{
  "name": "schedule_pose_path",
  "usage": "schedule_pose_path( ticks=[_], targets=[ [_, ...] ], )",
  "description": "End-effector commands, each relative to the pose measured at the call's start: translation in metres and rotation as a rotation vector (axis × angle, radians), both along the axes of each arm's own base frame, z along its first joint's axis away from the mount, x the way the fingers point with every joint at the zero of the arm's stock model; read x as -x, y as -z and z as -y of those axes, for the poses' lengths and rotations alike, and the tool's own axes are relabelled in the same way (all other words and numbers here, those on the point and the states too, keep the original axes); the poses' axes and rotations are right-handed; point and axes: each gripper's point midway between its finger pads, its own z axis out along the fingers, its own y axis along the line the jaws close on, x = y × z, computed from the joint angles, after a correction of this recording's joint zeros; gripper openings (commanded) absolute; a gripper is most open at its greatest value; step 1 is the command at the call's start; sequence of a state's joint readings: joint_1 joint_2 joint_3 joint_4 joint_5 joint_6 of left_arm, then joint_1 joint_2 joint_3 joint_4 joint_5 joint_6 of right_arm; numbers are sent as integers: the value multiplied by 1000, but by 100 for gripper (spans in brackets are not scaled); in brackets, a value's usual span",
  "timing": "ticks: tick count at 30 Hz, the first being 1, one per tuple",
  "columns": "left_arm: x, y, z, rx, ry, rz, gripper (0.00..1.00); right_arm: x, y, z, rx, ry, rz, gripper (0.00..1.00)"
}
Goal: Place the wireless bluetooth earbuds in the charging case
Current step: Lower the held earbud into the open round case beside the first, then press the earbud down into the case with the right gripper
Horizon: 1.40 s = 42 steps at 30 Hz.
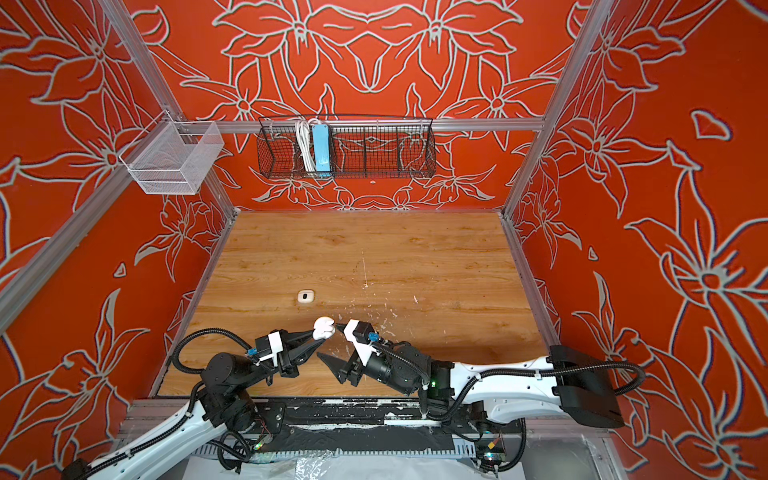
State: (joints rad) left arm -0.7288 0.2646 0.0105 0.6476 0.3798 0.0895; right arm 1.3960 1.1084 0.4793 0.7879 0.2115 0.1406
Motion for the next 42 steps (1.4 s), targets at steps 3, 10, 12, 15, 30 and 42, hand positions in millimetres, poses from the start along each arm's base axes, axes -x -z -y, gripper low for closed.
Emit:
schedule_pose_path(
  ticks=[3, 10, 12, 15, 30, 42],
  targets=[
    [7, -21, -1, 35, 13, 63, 0, 5, -7, -4, 8, -35, 45, 63],
    [5, -21, -4, 41, -5, 61, 0, 5, -12, -3, 27, -12, 80, 59],
    [3, -20, -5, 43, -19, 55, 0, 6, -16, 0, 29, -5, 92, 59],
    [1, -20, -6, 44, -31, 51, 0, 11, -20, 1, 35, -15, 121, 59],
    [1, -20, -6, 45, -33, 51, 0, 12, -29, -10, 73, -2, 164, 58],
    [0, -19, -7, 46, -36, 51, 0, 8, -34, -8, 61, 27, 170, 58]
  ],
)
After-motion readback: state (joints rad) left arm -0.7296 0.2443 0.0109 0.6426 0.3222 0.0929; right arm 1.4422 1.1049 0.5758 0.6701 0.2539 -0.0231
